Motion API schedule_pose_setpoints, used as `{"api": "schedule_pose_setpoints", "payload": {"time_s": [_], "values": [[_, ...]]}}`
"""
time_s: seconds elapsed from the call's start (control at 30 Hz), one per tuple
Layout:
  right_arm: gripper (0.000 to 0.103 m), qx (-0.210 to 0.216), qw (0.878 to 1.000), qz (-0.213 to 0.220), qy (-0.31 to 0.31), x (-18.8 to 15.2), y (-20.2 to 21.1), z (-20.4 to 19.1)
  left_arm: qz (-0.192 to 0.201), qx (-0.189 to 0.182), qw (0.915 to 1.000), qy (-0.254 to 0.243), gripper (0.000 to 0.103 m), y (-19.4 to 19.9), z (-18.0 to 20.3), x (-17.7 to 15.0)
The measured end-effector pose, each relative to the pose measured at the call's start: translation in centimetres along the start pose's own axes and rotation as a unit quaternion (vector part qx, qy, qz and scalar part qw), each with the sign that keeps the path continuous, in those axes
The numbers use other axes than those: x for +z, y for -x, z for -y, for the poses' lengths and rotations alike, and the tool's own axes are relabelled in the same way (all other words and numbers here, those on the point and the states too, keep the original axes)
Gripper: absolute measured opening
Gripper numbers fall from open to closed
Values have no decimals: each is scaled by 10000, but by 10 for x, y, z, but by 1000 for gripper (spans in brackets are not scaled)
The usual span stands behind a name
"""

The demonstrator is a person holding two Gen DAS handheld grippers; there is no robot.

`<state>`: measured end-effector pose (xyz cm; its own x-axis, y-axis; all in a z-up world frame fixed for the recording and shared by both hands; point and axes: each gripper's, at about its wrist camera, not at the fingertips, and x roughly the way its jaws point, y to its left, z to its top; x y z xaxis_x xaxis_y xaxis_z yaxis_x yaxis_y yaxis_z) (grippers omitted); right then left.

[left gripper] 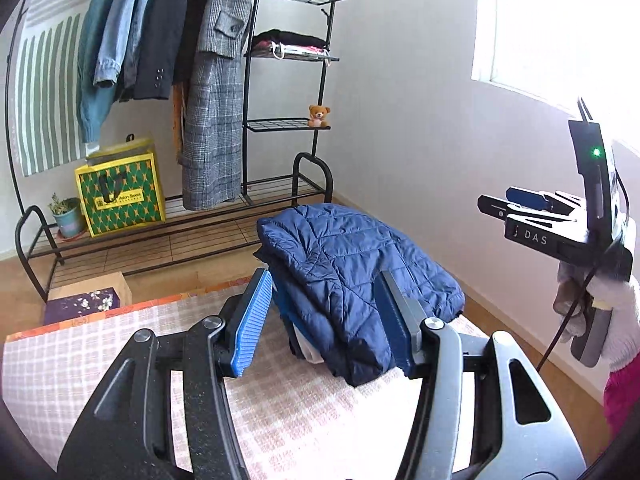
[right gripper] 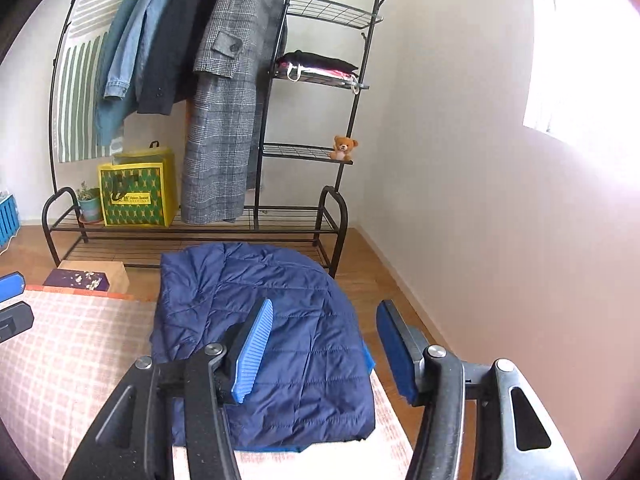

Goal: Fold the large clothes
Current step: 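Lower the jacket onto the blue garment pile and open both grippers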

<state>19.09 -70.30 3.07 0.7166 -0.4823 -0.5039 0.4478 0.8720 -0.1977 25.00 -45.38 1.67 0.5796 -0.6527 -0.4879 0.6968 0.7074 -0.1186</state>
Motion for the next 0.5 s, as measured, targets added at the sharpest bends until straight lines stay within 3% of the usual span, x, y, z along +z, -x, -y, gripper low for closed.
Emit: {"api": "schedule_pose_setpoints", "payload": {"time_s": [0.27, 0.5], "values": [[65, -104, 9997, 58, -218, -28, 116, -15, 135, -365, 9992, -108, 55, 118, 9, -46], [66, 37, 9992, 135, -382, -64, 174, -39, 354, -275, 9985, -321, 55, 186, 14, -82]]}}
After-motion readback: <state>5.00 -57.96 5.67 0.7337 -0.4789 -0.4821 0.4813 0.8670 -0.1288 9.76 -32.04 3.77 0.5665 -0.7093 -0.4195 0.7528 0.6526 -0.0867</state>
